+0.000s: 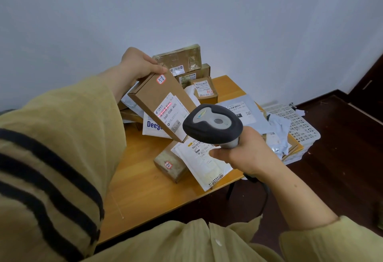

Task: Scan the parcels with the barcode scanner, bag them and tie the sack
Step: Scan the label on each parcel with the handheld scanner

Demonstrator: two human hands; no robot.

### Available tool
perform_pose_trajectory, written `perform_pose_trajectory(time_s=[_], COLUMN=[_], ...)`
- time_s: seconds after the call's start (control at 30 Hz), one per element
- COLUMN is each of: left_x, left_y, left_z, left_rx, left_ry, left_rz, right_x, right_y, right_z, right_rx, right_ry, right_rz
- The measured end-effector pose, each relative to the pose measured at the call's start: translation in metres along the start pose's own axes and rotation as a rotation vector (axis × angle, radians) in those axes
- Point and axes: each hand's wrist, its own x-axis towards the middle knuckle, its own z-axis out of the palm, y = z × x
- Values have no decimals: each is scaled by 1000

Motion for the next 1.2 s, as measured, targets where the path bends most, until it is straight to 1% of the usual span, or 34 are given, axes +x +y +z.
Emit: perform_pose_trajectory(time_s=[0.3, 0.37, 0.4, 0.5, 0.6, 0.67, 0.77, 0.83, 0.9, 0.93, 1.0, 1.07, 1.13, 1.2], left_x=[1, 2, 3, 0, -13, -25, -48, -62, -72, -75, -79, -79, -71, -56], left_y=[-5, -8, -10, -24, -55, -80, -110, -119, -120, -120, -118, -117, -120, -130], left_z=[1, 1, 2, 11, 29, 47, 83, 108, 129, 139, 155, 165, 167, 165], left_rx=[-25, -76, -117, -228, -372, -460, -573, -660, -719, -703, -548, -408, -336, -209], left_ry=[-6, -4, -8, -68, -207, -278, -311, -344, -379, -385, -377, -363, -311, -156], left_rz=[-37, -66, -88, -200, -426, -544, -640, -670, -665, -650, -585, -483, -408, -353], right_x=[6, 8, 11, 23, 37, 40, 42, 44, 47, 49, 52, 56, 57, 57], right_y=[3, 6, 9, 30, 67, 88, 108, 113, 114, 115, 116, 119, 121, 119], right_z=[2, 2, 1, -2, -5, -2, 9, 18, 26, 29, 34, 38, 41, 43], right_rx=[-3, 49, 112, 346, 481, 572, 648, 711, 775, 784, 762, 717, 661, 569], right_ry=[-29, -32, -21, 94, 214, 247, 269, 284, 296, 301, 306, 308, 328, 374], right_rz=[-17, -11, -1, 83, 242, 329, 413, 418, 384, 367, 355, 368, 362, 319])
